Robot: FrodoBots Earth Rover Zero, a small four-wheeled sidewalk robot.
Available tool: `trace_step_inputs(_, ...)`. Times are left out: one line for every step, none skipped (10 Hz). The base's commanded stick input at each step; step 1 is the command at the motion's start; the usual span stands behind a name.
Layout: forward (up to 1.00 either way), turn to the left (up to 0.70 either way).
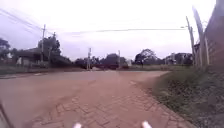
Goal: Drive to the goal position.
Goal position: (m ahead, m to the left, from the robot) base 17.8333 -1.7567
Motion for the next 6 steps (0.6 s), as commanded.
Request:
trace_step_inputs(0.50, 0.00)
trace_step_inputs(0.50, 0.00)
trace_step_inputs(0.50, 0.00)
trace_step_inputs(0.55, 0.00)
trace_step_inputs(0.70, 0.00)
trace_step_inputs(0.70, 0.00)
